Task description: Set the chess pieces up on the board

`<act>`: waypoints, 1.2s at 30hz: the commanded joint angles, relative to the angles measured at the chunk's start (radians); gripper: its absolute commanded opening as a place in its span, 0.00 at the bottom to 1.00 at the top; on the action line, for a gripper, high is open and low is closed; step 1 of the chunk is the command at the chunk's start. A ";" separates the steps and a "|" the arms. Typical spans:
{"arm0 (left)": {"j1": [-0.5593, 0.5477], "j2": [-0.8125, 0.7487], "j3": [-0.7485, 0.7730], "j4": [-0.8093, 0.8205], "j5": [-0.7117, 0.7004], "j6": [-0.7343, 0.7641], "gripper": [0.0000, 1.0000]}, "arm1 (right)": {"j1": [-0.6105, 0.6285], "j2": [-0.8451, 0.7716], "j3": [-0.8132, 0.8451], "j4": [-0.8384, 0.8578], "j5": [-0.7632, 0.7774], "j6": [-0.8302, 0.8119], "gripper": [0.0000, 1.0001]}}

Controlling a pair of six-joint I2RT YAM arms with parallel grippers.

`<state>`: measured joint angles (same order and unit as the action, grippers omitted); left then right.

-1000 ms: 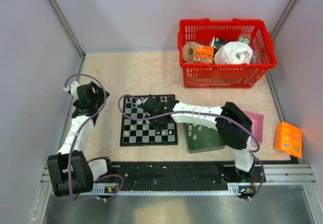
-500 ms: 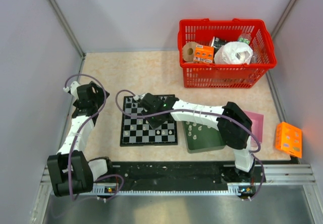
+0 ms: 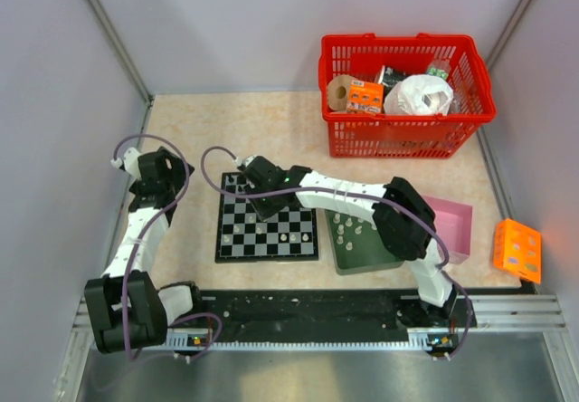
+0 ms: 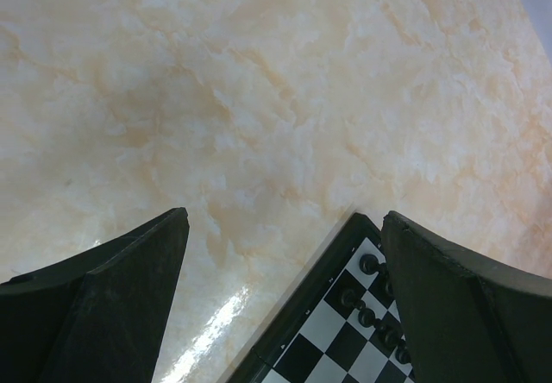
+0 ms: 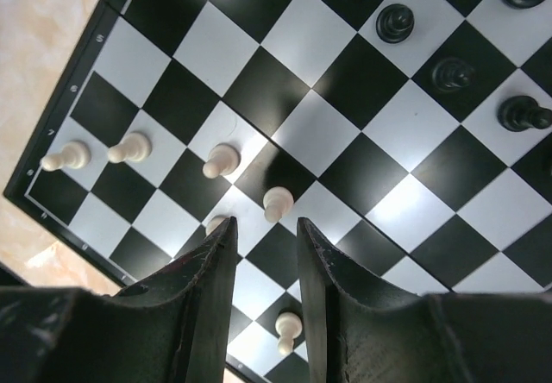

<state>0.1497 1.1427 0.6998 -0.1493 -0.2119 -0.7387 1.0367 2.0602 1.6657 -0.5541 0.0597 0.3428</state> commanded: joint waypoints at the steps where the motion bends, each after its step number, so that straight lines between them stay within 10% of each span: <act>1: 0.002 -0.034 0.027 -0.007 -0.050 -0.025 0.99 | -0.003 0.040 0.054 0.037 0.017 0.024 0.34; 22: 0.002 -0.034 0.015 0.005 -0.050 -0.022 0.99 | -0.007 0.019 0.017 0.043 0.008 0.004 0.04; 36: 0.002 -0.020 0.012 0.014 -0.037 -0.024 0.99 | 0.032 -0.149 -0.181 0.066 -0.012 0.009 0.02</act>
<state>0.1497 1.1339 0.6998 -0.1761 -0.2512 -0.7589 1.0447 1.9881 1.4986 -0.5201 0.0574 0.3500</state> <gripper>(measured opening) 0.986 0.070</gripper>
